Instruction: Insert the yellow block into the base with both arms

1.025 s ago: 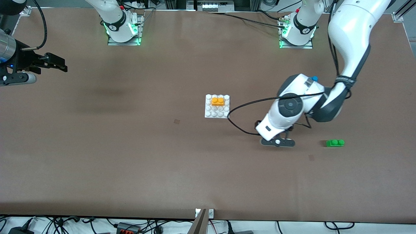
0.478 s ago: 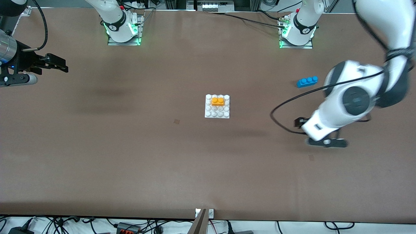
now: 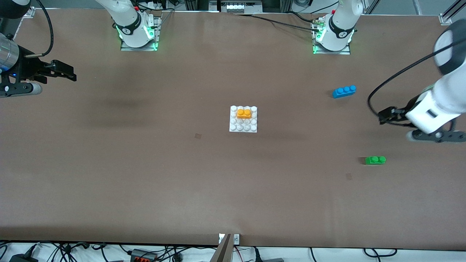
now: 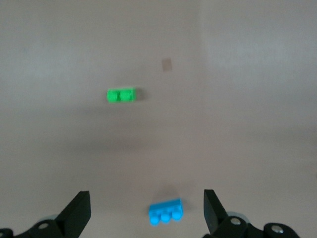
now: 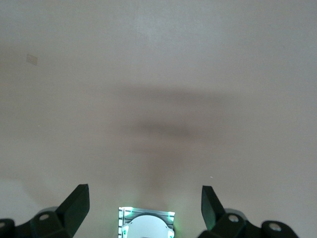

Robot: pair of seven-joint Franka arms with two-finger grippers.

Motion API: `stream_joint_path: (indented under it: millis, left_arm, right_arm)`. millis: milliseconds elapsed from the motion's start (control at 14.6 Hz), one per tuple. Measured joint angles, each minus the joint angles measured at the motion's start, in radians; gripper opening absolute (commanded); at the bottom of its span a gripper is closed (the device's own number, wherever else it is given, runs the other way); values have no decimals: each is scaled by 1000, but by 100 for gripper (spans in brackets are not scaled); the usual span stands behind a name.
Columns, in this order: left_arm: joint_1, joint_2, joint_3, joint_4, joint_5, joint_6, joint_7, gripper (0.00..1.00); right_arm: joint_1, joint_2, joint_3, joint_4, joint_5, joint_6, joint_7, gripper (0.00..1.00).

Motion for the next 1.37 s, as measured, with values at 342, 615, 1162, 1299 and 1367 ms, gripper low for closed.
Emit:
stream_joint_path:
  millis: [342, 615, 1162, 1299, 1367]
  left_arm:
    - [-7, -28, 7, 30, -1, -54, -47, 100]
    - [-19, -27, 8, 46, -1, -54, -183, 100]
    - [7, -23, 19, 40, -130, -55, -219, 100]
    - [6, -23, 19, 40, -127, -56, -219, 100]
    - [3, -23, 18, 40, -123, -56, -219, 100]
  right_arm:
    - [0, 0, -2, 0, 0, 0, 0, 100]
    - [-1, -1, -5, 14, 0, 0, 0, 100]
    - [0, -3, -4, 53, -9, 16, 0, 100]
    - [0, -2, -4, 53, -19, 48, 0, 100]
    - [0, -2, -4, 53, -20, 68, 0, 100]
